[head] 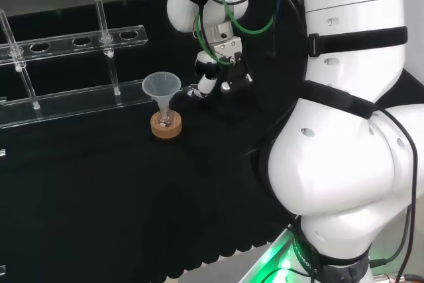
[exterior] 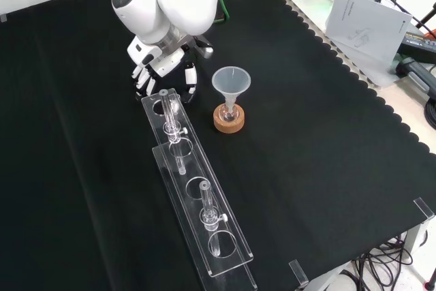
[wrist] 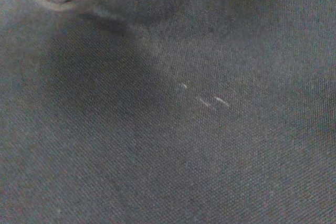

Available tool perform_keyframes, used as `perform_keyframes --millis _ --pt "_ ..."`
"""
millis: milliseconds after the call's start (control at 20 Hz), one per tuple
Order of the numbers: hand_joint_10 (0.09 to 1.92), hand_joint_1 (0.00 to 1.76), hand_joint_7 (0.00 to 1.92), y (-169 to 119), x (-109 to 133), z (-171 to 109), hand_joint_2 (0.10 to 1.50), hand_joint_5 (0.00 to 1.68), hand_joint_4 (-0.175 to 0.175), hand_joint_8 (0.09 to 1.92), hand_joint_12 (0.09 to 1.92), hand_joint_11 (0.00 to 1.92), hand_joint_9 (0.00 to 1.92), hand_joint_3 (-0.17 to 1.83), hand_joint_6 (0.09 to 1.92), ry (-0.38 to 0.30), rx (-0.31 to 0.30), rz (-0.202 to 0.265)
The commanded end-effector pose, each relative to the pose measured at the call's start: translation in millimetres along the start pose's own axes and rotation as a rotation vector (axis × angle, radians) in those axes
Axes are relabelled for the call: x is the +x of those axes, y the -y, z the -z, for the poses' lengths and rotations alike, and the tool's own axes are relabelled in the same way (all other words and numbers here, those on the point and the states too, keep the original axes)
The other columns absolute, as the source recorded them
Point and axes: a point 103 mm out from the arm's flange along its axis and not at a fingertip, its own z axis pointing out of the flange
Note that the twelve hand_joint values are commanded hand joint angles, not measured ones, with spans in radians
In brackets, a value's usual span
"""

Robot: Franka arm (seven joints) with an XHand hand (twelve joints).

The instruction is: Pick up the weighing funnel.

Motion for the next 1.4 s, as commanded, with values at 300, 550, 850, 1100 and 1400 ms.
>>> perform_keyframes --millis 300,550,850,1100,1400 --pt "0.67 0.82 0.25 -3 9 -1 0.63 0.67 -0.028 0.75 1.38 0.27 0.52 0.47 0.88 -0.006 0.002 0.027" --pt "0.67 0.82 0.25 -3 11 0 0.63 0.67 -0.027 0.75 1.37 0.27 0.52 0.48 0.89 0.001 0.005 0.026" --pt "0.66 0.82 0.26 -5 15 0 0.63 0.68 -0.026 0.75 1.37 0.27 0.53 0.48 0.90 0.007 0.011 0.023" --pt "0.66 0.82 0.26 -7 15 0 0.63 0.70 -0.023 0.75 1.37 0.27 0.53 0.49 0.90 0.004 0.017 0.020" --pt "0.66 0.81 0.27 -10 15 -5 0.64 0.73 -0.019 0.75 1.37 0.28 0.54 0.49 0.91 -0.001 0.024 0.013"
